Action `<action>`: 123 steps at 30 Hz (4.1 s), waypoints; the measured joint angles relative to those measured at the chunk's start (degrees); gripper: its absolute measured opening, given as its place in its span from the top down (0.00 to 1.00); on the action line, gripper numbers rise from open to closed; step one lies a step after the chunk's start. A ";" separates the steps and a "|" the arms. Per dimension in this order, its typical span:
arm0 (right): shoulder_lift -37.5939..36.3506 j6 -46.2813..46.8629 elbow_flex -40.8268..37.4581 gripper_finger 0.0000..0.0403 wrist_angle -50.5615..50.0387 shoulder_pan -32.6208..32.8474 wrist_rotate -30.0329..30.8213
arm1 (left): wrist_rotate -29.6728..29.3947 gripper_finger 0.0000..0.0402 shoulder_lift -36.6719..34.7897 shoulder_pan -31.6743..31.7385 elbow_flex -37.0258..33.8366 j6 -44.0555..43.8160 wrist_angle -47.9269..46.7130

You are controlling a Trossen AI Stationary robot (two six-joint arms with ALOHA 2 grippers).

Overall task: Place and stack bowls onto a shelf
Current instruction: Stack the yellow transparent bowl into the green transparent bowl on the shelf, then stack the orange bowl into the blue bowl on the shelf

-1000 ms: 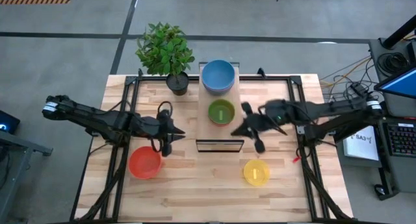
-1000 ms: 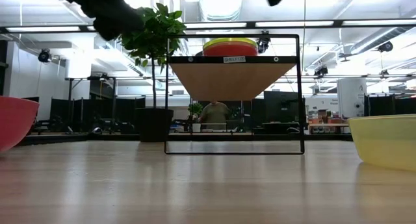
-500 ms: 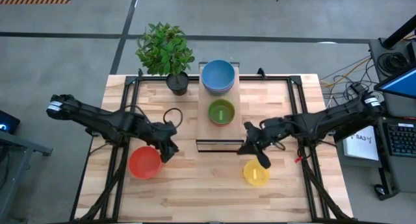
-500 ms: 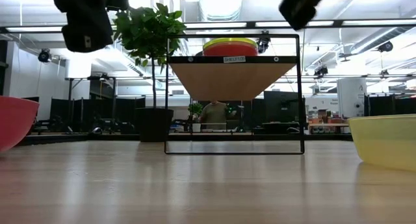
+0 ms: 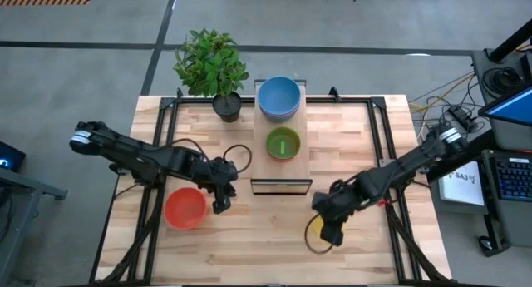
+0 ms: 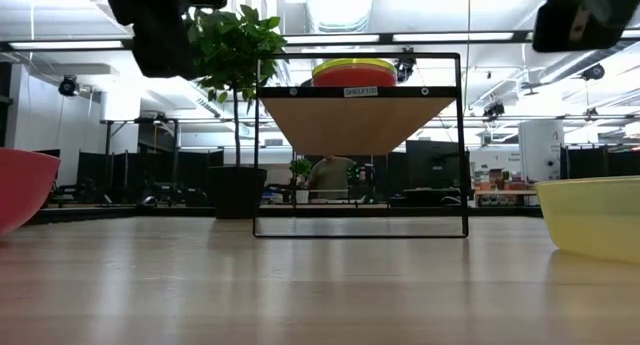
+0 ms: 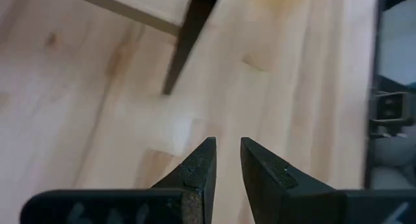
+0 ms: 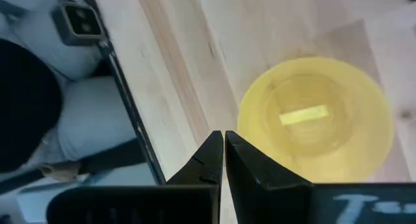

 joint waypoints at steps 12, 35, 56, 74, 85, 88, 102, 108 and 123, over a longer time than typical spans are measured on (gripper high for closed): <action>18.95 10.13 14.66 0.85 -11.05 0.74 -1.74 | -30.64 0.87 -0.18 -8.73 -0.18 1.95 1.42; 33.09 18.08 19.47 0.73 -17.07 1.88 7.21 | -41.86 0.87 -0.20 -13.55 -0.07 5.31 1.28; 28.13 -7.80 43.77 0.98 -16.62 3.78 1.62 | -47.51 0.87 -1.43 -13.53 1.81 31.99 4.44; 27.35 -44.61 66.39 0.98 -26.54 -7.20 24.89 | -47.36 0.87 -17.72 -13.51 -9.48 39.61 15.32; 27.32 -47.61 66.28 0.98 -40.39 -19.39 29.23 | -47.36 0.87 -22.01 -13.51 -10.23 38.49 15.87; 27.32 -49.29 66.28 0.98 -40.41 -21.17 29.17 | -47.36 0.87 -21.59 -13.51 -10.23 38.82 15.89; 27.32 -47.13 65.43 0.86 -40.83 -22.48 28.60 | -47.36 0.87 -21.01 -13.51 -10.23 39.43 15.89; 27.32 -45.49 65.25 0.79 -40.83 -22.42 28.58 | -47.36 0.87 -21.01 -13.51 -10.21 39.43 15.91; 27.32 -47.62 65.25 0.83 -34.08 -19.30 28.14 | -47.34 0.87 -20.99 -13.51 -10.21 39.22 15.91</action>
